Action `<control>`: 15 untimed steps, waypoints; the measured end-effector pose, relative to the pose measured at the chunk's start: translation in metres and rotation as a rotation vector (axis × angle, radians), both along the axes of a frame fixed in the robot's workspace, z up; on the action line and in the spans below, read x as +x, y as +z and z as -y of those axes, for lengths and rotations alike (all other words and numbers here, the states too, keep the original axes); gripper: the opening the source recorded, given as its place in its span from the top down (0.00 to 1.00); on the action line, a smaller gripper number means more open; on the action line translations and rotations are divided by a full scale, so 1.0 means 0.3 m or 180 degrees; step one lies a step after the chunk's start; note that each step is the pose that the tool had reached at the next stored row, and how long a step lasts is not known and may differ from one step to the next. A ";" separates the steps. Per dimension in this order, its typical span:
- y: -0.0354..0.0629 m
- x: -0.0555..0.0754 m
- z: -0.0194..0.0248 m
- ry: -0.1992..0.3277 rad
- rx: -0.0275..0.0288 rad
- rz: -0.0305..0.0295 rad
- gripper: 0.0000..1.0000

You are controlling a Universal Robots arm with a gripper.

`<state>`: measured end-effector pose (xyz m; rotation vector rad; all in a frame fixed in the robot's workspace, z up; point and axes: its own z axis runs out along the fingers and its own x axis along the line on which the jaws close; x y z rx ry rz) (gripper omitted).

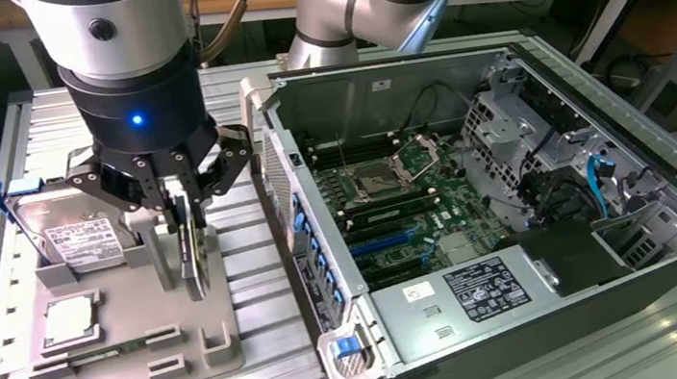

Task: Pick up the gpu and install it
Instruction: 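Pick up the gpu and move the gpu toward the slot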

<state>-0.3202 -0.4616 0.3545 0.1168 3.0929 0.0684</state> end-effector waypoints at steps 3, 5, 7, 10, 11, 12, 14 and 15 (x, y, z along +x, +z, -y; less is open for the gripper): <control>0.004 0.000 0.000 0.0000 0.0000 0.0000 0.73; 0.007 0.000 0.000 0.0000 0.0000 0.0000 0.73; 0.011 0.000 0.000 0.0000 0.0000 0.0000 0.73; 0.020 0.000 0.000 0.0000 0.0000 0.0000 0.73; 0.023 0.000 0.000 0.0000 0.0000 0.0000 0.73; 0.026 0.000 0.000 0.0000 0.0000 0.0000 0.73; 0.031 0.000 0.000 0.0000 0.0000 -0.0001 0.73; 0.034 0.000 0.000 0.0000 0.0000 0.0000 0.73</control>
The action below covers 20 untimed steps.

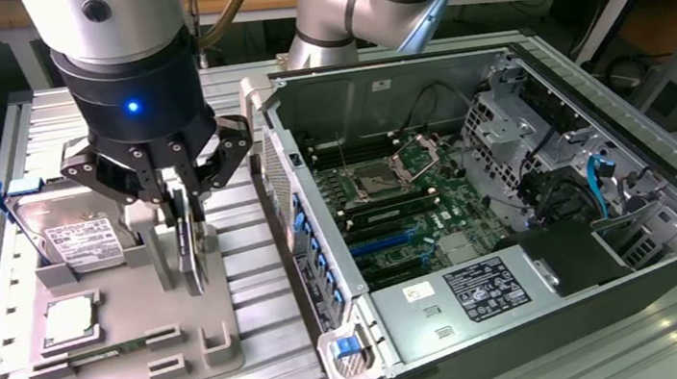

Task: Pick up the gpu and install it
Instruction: 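Pick up the gpu and move the gpu toward the slot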

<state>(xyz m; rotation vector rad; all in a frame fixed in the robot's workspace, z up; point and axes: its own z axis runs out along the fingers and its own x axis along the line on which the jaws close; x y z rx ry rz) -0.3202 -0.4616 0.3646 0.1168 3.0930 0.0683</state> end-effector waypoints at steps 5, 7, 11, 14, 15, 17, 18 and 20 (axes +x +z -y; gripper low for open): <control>0.012 0.000 0.000 0.0000 0.0000 0.0000 0.73; 0.017 0.000 0.000 0.0000 0.0000 0.0000 0.73; 0.026 0.000 0.000 0.0000 0.0000 0.0000 0.73; 0.032 0.000 0.000 0.0000 0.0000 0.0000 0.73; 0.034 0.000 0.000 0.0000 0.0000 0.0000 0.73; 0.039 0.000 0.000 0.0000 0.0000 0.0000 0.73; 0.041 0.000 0.000 0.0000 0.0000 0.0000 0.73; 0.045 0.000 0.000 0.0000 0.0000 -0.0001 0.73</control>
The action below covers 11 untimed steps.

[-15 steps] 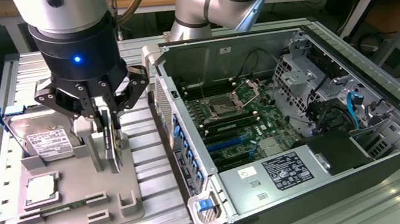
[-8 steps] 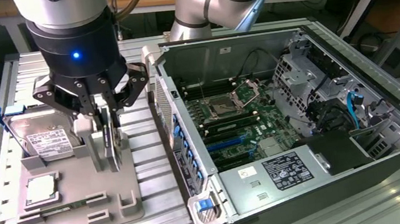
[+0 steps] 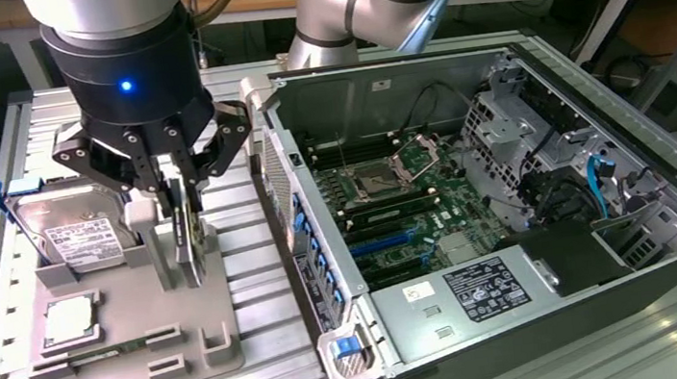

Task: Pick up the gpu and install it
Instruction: 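Pick up the gpu and move the gpu toward the slot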

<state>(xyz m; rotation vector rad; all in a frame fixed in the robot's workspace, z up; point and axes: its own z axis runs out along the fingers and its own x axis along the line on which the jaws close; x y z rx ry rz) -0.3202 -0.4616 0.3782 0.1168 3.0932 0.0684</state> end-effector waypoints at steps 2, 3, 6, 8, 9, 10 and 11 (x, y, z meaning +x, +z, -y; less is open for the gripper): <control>0.004 0.000 0.000 0.0000 0.0000 0.0000 0.73; 0.006 0.000 0.000 0.0000 0.0000 0.0000 0.73; 0.012 0.000 0.000 0.0000 0.0000 0.0000 0.73; 0.016 0.000 0.000 0.0000 0.0000 0.0000 0.73; 0.018 0.000 0.000 0.0000 0.0000 -0.0001 0.73; 0.020 0.000 0.000 0.0000 0.0000 0.0000 0.73; 0.022 0.000 0.000 0.0000 0.0000 -0.0001 0.73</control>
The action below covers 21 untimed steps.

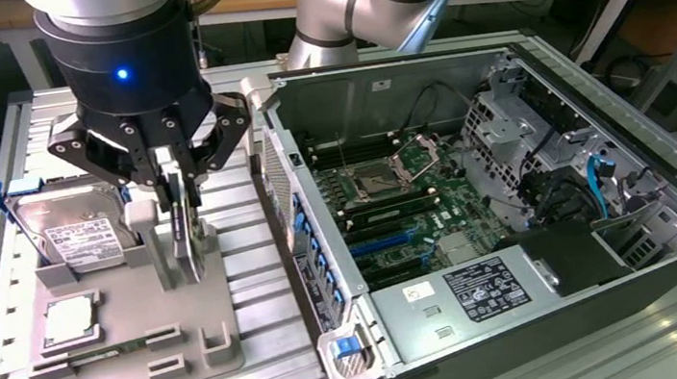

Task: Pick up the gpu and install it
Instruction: 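Pick up the gpu and move the gpu toward the slot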

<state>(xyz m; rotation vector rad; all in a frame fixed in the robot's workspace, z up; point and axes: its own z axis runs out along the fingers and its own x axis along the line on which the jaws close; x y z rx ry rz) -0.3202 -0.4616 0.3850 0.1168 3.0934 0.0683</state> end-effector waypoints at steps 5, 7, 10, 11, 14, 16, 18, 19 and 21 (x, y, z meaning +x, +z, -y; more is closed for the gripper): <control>0.011 0.000 0.000 0.0000 0.0000 0.0000 0.73; 0.015 0.000 0.000 0.0000 0.0000 0.0000 0.73; 0.017 0.000 0.000 0.0000 0.0000 0.0000 0.73; 0.017 0.000 0.000 0.0000 0.0000 0.0000 0.73; 0.017 0.000 0.000 0.0000 0.0000 0.0000 0.73; 0.017 0.000 0.000 0.0000 0.0000 0.0000 0.73; 0.017 0.000 0.000 0.0000 0.0000 0.0000 0.73; 0.017 0.000 0.000 0.0000 0.0000 0.0000 0.73; 0.018 0.000 0.000 0.0000 0.0000 0.0000 0.73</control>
